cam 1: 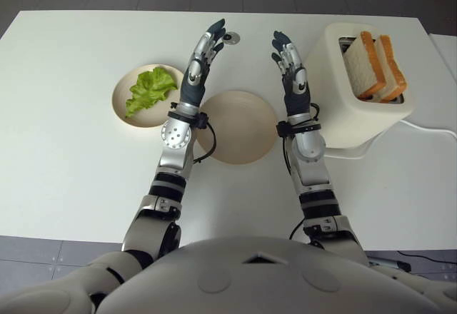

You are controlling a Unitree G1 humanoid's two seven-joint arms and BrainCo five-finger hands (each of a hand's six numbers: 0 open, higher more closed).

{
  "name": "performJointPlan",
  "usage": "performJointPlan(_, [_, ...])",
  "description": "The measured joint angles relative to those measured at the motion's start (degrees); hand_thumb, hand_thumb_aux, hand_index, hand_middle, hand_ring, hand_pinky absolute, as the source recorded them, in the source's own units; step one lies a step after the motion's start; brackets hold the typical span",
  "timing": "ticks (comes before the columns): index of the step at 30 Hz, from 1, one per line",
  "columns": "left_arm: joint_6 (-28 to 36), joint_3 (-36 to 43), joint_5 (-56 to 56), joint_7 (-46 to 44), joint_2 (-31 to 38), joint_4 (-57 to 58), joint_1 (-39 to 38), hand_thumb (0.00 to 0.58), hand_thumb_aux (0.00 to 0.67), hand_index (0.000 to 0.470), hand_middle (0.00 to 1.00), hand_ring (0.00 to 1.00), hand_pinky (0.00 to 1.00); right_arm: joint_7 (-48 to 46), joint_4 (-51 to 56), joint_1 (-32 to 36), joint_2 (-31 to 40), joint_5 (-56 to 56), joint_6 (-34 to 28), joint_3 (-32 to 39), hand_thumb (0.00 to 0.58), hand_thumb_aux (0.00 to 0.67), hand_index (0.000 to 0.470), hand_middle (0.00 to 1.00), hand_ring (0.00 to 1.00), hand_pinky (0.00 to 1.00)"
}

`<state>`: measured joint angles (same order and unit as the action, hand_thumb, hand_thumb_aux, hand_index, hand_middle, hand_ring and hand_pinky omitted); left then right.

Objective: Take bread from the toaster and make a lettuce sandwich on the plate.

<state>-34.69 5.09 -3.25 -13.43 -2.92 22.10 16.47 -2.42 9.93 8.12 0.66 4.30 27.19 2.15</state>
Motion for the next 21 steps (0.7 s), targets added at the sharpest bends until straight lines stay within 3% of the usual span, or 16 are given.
performJointPlan(12, [-1.14, 0.13, 0.12, -1.35, 2.79, -2.41, -1.63, 0.000, 0.000, 0.000, 0.00, 0.00, 0.00, 0.50, -2.53, -0.69, 0.59, 2.29, 0.61, 0.94, 0.000, 0.000, 0.000, 0.00, 0.00, 0.00])
performJointPlan(16, [-1.00, 0.04, -0.29, -1.40, 2.83, -2.79, -1.69, 0.000, 0.000, 0.000, 0.00, 0.00, 0.00, -1.52, -16.07, -4.27, 2.76, 2.45, -1.24, 1.27, 0.000, 0.000, 0.000, 0.00, 0.00, 0.00])
performJointPlan(21, [-0.99, -1.01, -0.93, -0.79, 2.79, -3.27, -1.69, 0.000, 0.000, 0.000, 0.00, 0.00, 0.00, -5.50, -32.76, -8.62, 10.37, -0.12, -5.78, -4.93, 0.000, 0.000, 0.000, 0.00, 0.00, 0.00])
